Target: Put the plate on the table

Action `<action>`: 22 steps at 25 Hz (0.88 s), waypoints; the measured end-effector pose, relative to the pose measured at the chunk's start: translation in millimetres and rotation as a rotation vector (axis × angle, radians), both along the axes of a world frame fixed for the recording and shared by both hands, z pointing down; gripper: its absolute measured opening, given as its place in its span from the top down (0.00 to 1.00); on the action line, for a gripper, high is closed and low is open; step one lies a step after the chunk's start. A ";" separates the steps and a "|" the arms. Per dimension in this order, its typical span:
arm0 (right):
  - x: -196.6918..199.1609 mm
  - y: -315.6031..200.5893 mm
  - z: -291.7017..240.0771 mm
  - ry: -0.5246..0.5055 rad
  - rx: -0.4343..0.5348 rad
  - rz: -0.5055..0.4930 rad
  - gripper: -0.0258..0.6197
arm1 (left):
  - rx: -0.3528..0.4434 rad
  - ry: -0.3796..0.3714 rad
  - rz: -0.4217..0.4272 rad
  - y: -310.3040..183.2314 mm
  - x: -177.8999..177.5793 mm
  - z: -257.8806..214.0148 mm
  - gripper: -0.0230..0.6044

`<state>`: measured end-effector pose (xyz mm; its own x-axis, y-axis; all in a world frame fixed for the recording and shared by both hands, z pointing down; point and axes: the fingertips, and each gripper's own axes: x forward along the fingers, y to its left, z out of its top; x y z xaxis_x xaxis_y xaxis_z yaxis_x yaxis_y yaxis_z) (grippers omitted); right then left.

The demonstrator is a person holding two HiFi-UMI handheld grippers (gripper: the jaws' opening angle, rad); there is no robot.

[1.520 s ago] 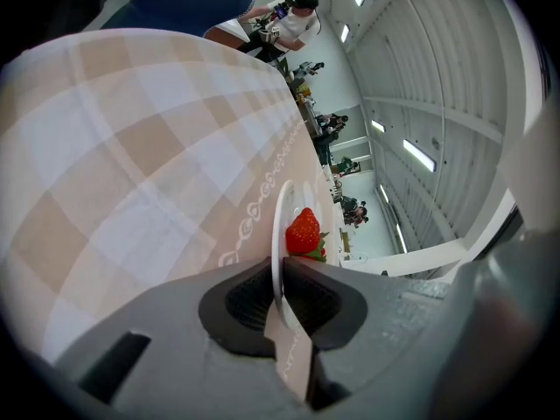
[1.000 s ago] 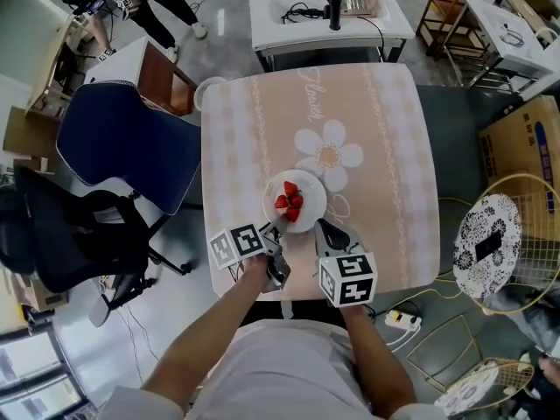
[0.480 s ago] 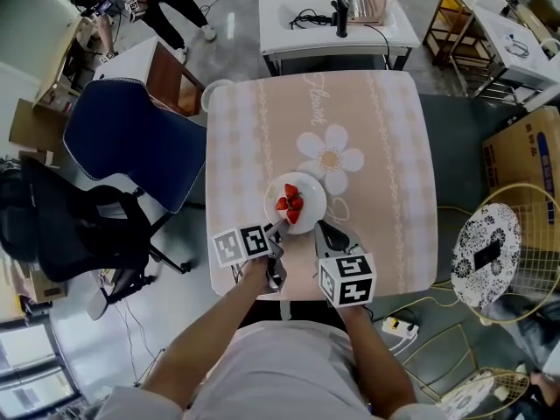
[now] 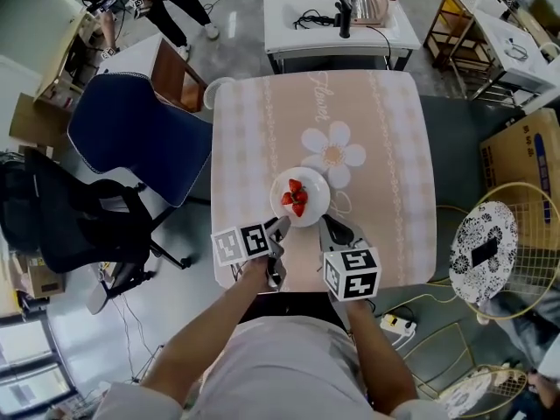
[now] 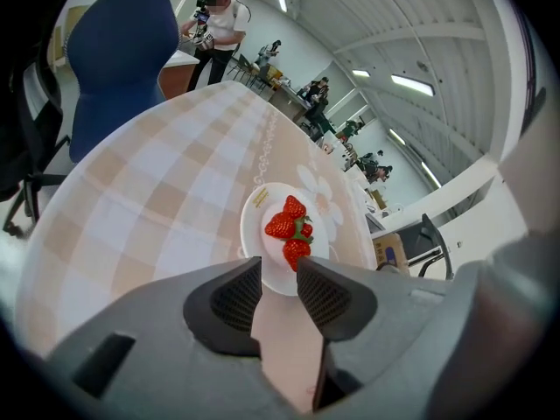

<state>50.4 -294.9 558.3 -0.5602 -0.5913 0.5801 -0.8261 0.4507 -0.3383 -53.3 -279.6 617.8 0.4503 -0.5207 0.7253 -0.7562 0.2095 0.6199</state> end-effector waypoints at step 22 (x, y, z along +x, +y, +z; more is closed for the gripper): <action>-53.8 53.2 -74.5 0.034 0.126 0.096 0.95 | 0.425 -0.040 0.318 35.2 -11.3 -116.6 0.77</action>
